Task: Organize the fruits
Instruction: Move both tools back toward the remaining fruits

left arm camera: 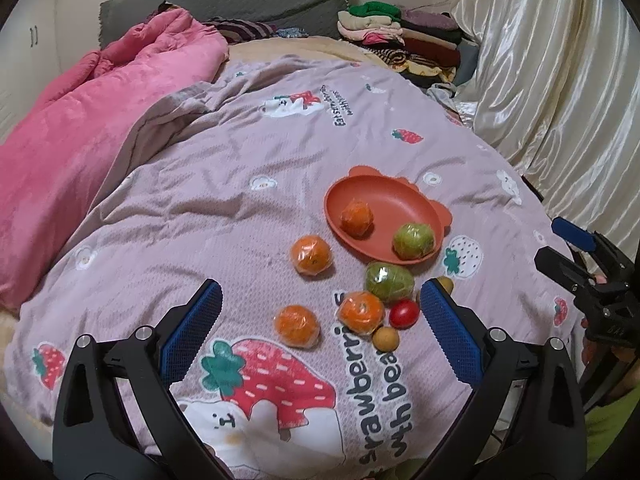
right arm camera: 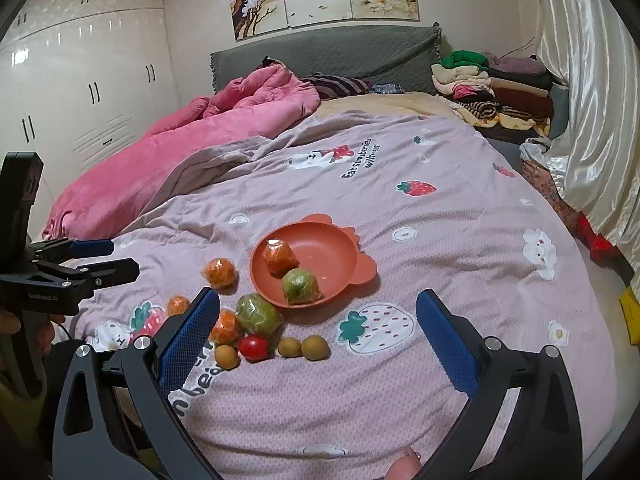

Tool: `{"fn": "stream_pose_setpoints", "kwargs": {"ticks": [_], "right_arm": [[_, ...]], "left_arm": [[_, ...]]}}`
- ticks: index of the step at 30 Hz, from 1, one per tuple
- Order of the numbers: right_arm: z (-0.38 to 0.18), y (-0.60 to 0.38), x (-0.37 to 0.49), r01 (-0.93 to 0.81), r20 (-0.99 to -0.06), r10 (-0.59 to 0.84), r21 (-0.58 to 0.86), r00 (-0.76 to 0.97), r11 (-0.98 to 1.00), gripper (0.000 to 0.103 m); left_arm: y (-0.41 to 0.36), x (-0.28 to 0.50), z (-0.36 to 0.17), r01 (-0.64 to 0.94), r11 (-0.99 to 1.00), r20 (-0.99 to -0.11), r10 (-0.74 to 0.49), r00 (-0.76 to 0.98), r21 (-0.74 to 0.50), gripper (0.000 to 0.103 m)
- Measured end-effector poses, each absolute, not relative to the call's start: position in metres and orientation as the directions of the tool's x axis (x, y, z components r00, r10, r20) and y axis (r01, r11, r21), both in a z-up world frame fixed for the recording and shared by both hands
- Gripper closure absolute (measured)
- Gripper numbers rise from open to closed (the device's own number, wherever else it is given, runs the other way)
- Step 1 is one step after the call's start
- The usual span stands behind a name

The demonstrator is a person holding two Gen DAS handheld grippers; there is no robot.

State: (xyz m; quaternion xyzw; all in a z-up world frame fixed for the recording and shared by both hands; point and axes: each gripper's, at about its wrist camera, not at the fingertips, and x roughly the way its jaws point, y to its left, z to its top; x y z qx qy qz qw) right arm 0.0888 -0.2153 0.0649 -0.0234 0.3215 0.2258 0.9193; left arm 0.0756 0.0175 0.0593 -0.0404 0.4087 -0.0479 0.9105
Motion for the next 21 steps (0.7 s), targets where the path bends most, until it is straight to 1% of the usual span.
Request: {"fn": "stream_pose_setpoints", "kwargs": {"ticks": [21], "right_arm": [[0.030, -0.199, 0.084, -0.477, -0.692, 0.404, 0.098, 0.598, 0.873, 0.005]], "left_arm": [[0.016, 0.067, 0.021, 0.045, 0.996, -0.798, -0.085, 0.596, -0.072, 0.010]]}}
